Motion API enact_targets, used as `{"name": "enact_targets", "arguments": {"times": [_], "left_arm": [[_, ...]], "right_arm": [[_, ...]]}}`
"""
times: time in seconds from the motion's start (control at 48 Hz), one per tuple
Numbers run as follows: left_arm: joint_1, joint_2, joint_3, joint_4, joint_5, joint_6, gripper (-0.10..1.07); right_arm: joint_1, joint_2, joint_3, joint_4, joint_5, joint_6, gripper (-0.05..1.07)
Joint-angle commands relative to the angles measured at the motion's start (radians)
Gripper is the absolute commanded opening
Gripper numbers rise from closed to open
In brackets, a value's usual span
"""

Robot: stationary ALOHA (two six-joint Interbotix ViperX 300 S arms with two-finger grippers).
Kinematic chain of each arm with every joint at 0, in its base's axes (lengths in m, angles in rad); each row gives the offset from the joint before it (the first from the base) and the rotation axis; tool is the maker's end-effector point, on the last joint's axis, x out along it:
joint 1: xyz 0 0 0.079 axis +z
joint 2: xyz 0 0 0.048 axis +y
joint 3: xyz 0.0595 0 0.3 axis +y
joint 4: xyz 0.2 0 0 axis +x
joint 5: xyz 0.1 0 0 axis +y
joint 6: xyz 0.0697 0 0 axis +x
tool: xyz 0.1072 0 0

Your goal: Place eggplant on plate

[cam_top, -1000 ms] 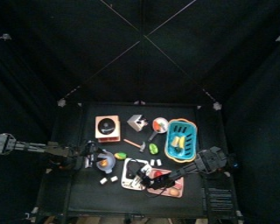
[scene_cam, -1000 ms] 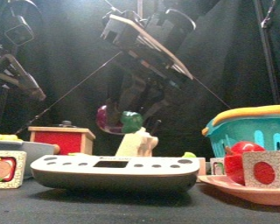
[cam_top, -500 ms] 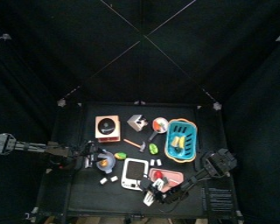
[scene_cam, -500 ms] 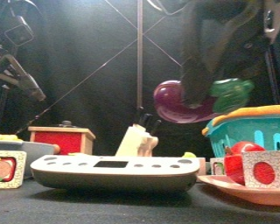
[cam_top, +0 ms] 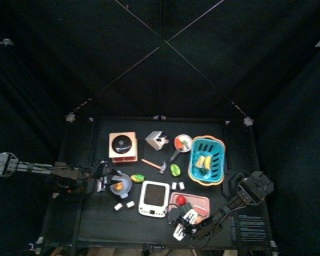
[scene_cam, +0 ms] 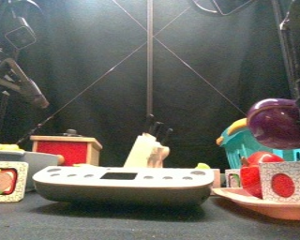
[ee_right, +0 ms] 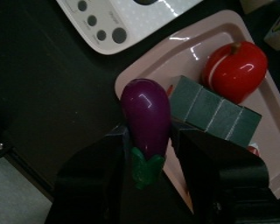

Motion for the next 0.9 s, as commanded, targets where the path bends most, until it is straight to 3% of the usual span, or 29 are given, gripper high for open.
{"name": "enact_targets", "arguments": {"times": [0.0, 0.417, 0.875], "left_arm": [[0.002, 0.002, -0.011, 0.000, -0.008, -0.002, 0.75], [0.002, 0.002, -0.009, 0.000, -0.006, -0.002, 0.75], [0.002, 0.002, -0.008, 0.000, -0.006, -0.002, 0.75]], "right_arm": [[0.005, -0.049, 0.005, 0.015, 0.002, -0.003, 0.76], [-0.009, -0.041, 0.032, 0.135, 0.035, -0.196, 0.76], [-0.058, -0.011, 0.029, 0.133, 0.052, -0.256, 0.78]]}}
